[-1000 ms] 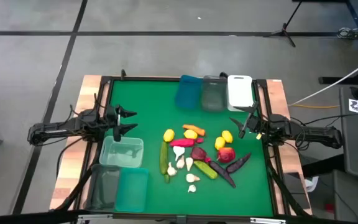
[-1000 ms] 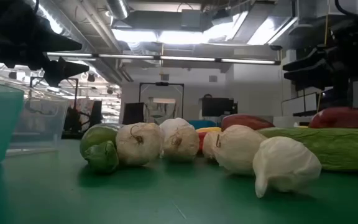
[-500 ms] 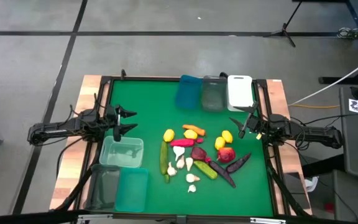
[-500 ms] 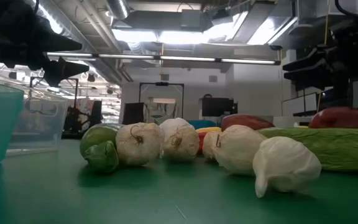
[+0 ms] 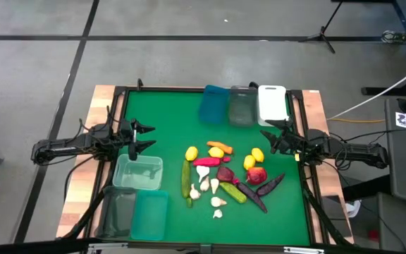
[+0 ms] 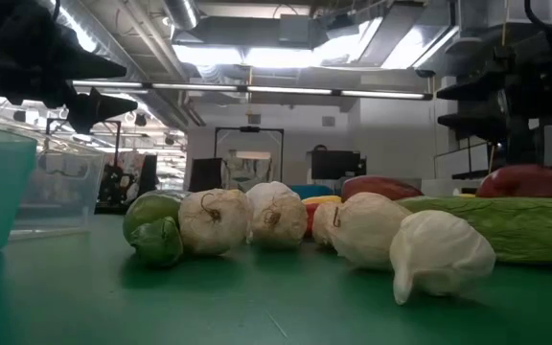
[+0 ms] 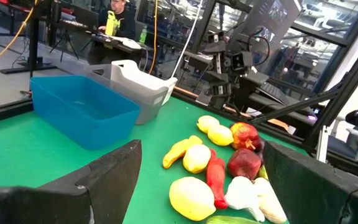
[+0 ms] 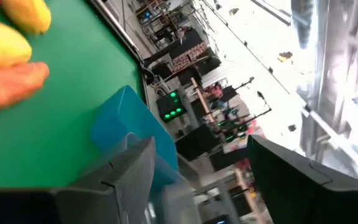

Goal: Sort produce into baskets
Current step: Put the red apple into the white bin

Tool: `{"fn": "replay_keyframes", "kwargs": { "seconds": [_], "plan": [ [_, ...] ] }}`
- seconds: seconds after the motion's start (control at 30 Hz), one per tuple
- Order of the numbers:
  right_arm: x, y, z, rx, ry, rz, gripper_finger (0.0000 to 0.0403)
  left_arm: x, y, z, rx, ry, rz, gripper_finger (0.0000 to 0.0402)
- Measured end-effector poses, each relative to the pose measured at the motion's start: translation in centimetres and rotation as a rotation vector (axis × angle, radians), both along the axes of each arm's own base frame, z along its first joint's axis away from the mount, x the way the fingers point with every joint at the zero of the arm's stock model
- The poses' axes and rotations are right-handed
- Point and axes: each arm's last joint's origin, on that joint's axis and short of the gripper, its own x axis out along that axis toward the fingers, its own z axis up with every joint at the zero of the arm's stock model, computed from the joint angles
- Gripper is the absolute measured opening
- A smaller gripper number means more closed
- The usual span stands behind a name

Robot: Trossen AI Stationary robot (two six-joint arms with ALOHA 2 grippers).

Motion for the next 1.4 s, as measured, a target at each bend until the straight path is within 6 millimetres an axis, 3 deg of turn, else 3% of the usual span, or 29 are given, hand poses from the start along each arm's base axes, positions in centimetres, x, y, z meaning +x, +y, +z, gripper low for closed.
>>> {"fn": "replay_keyframes", "kwargs": {
  "seconds": [0.3,0.6,0.77,1.13,1.4],
  "plan": [
    [0.06,0.14,-0.07,0.060,-0.018,0.056,0.0253,0.00,0.00,0.00,-0.056,-0.013,0.001,0.0329],
    [0.23,0.75,0.06,0.744,-0.238,0.279,0.0253,-0.02,0.10,0.08,-0.009,-0.011,0.037,0.0329],
    [0.25,0.87,0.05,0.998,-0.293,0.314,0.0253,-0.04,0.18,0.28,-0.033,-0.038,0.066,0.0329],
    [0.26,0.95,0.06,1.209,-0.337,0.330,0.0253,-0.05,0.19,0.27,-0.099,-0.055,0.068,0.0329],
    [0.25,0.92,0.06,1.213,-0.345,0.322,0.0253,-0.10,0.34,0.50,-0.147,-0.096,0.120,0.0329]
  ]
}}
